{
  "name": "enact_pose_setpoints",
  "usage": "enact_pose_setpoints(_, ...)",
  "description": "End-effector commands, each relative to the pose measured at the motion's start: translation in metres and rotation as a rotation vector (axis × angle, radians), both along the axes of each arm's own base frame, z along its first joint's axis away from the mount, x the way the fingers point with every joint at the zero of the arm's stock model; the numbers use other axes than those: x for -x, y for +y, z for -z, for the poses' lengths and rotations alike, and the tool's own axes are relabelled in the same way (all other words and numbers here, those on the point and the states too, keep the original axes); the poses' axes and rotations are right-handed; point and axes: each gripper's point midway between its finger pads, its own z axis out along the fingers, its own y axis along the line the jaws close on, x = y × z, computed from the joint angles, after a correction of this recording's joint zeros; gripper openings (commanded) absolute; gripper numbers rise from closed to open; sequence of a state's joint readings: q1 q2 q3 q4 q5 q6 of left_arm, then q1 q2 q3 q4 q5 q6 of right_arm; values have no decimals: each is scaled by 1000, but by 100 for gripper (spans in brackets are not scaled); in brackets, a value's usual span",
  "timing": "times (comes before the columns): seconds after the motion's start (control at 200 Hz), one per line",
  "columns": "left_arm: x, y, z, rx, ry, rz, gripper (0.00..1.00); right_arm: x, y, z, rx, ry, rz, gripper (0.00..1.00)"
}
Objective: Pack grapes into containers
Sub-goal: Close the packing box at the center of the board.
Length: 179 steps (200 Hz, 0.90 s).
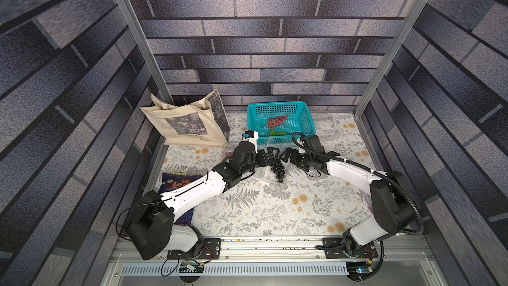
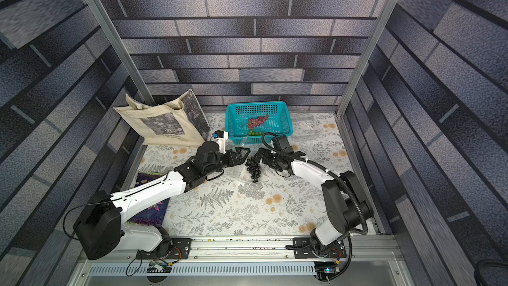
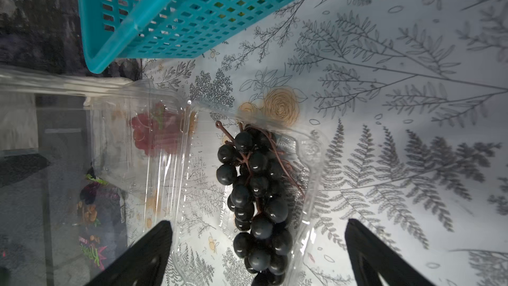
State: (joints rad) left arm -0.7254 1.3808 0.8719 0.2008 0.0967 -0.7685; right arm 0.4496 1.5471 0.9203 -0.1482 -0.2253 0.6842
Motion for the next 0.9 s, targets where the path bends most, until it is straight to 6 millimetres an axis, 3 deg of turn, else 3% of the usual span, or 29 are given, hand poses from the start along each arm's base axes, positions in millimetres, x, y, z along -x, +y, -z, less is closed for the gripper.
enact_pose_setpoints(0.0,-5,-10,-11,-3,-37,8,100,5,-11,-7,-9,-18,-3,100)
enact_pose_setpoints(0.21,-6,-26,-4,25,-28,12,100,6,-39,-10,-24,-37,45,100)
enact_pose_setpoints(0.441,-5,-42,21,39,12,29,100,11,-62,-2,-43,-34,94,100)
enact_pose_setpoints(0.686,-2,-47,46,13,44,30,100,13,-66,7,-99,-33,112,100)
enact_pose_setpoints(0.892,0,-48,71,1,83,25,100,4,-64,1,-147,-70,126,100)
